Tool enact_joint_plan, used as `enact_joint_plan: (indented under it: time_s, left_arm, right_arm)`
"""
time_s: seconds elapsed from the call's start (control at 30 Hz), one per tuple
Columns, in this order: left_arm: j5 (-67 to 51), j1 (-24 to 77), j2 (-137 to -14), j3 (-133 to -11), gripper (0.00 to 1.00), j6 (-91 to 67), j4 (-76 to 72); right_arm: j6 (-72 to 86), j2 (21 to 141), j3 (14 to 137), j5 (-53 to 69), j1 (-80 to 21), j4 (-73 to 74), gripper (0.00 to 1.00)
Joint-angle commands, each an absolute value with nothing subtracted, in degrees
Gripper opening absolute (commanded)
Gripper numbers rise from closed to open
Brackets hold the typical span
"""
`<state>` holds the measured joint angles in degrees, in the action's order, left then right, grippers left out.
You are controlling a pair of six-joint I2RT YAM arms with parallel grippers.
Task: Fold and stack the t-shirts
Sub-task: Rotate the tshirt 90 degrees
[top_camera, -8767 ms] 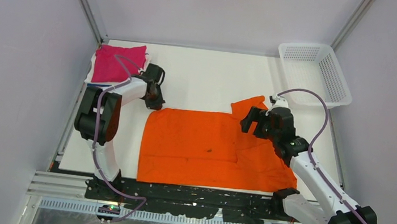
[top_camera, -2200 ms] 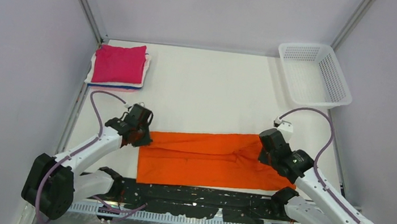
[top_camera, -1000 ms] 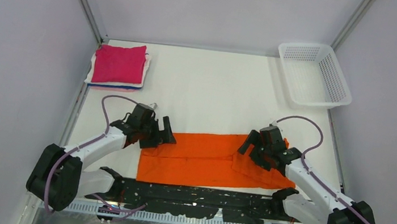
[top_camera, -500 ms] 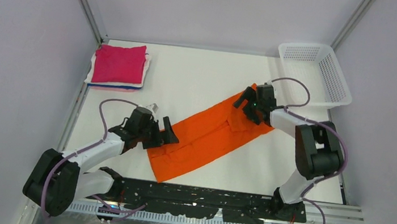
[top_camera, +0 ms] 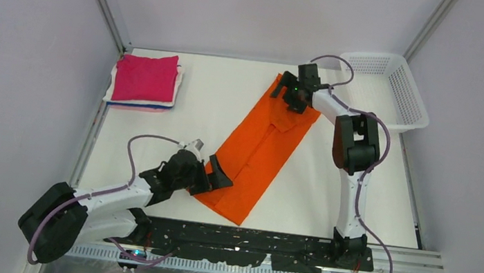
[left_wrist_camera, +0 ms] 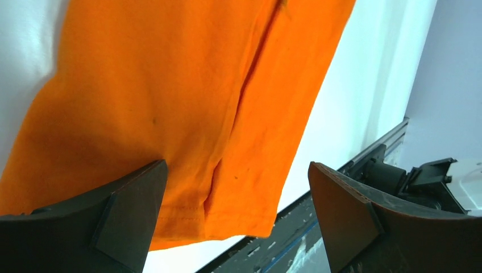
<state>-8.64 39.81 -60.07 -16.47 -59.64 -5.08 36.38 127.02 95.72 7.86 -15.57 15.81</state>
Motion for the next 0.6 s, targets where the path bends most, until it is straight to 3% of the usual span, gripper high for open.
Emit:
enact_joint_plan:
  time_s: [0.0,0.3,0.57]
  left_arm:
    - [-5.5,45.5,-62.1,-15.7,1.00,-65.1,-4.0]
    - [-3.5,57.1,-72.4,-23.5,1.00,-67.3,-7.4]
    - [-4.0,61.5,-75.7,-28.8,1.00,-66.2,-7.7]
  right_arm:
    - [34.1,135.7,107.9,9.8,-17.1,29.6,0.95]
    - [38.7,150.2,133.4,11.7,-20.7,35.2,0.96]
    - [43.9,155.4,138.6,13.0,-22.0,22.5,0.95]
